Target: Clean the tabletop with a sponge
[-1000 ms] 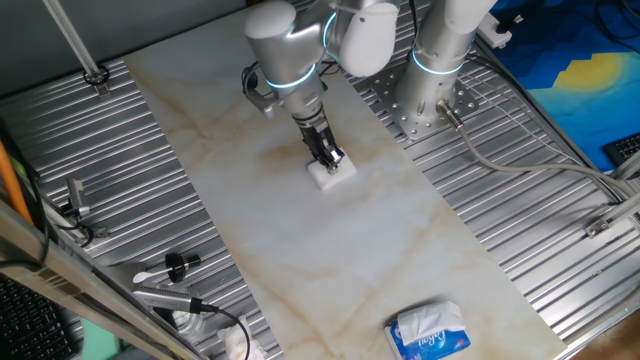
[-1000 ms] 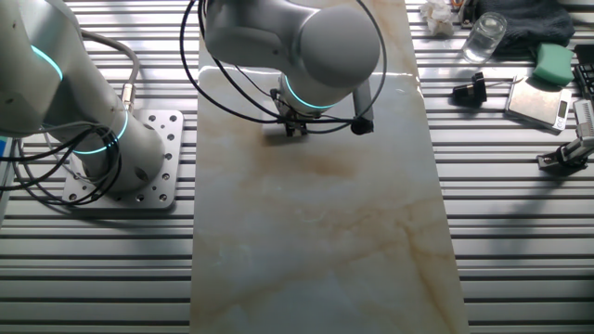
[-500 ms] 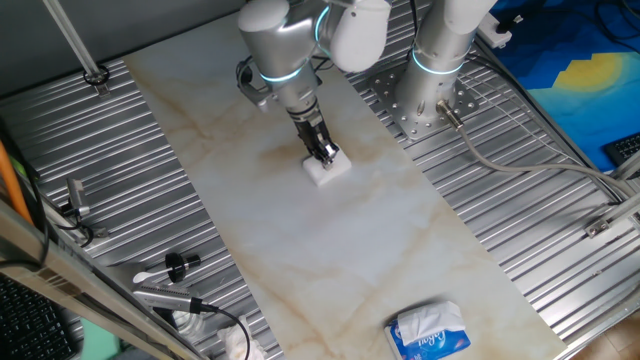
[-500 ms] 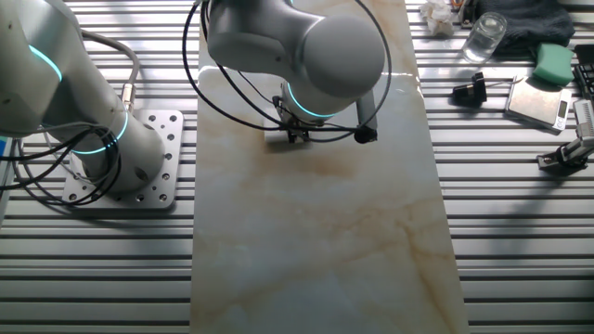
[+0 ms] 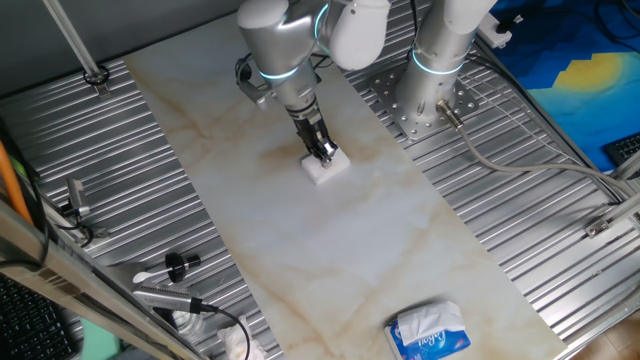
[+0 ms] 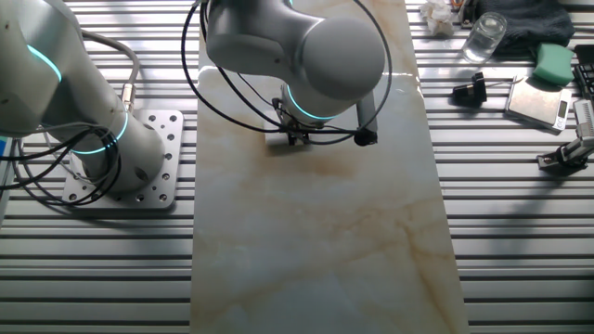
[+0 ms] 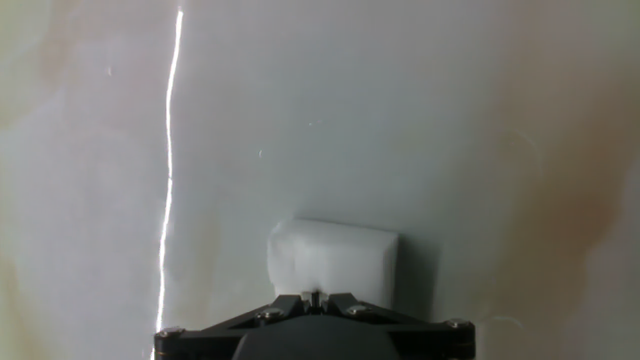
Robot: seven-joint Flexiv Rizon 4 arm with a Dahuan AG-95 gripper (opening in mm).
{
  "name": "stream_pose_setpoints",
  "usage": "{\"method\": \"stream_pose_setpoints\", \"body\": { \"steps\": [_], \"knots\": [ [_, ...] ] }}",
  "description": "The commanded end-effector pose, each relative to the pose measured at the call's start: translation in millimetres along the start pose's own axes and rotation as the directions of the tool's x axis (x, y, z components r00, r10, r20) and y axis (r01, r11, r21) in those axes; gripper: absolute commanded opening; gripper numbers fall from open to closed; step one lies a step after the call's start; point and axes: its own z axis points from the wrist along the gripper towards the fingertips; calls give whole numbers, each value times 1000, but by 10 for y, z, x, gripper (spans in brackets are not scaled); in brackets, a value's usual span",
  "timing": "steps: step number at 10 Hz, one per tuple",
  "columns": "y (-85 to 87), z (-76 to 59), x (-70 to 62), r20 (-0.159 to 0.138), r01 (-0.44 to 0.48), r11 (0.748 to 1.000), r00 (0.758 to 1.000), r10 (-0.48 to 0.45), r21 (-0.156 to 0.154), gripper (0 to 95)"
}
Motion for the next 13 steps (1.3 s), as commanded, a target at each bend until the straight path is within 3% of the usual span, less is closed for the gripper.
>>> {"method": "stream_pose_setpoints", "body": {
  "steps": [1, 5, 7, 10, 13],
  "knots": [
    [1, -13, 6, 1, 8, 1000, 1000, -8, 2, 0],
    [55, 56, 2, 3, -19, 1000, 1000, 19, -1, 0],
    [257, 145, 17, 11, -53, 999, 999, 53, -3, 0],
    [465, 153, 51, 10, -85, 996, 996, 85, -3, 0],
    [653, 268, 89, 43, -120, 992, 992, 121, -25, 0]
  ]
}}
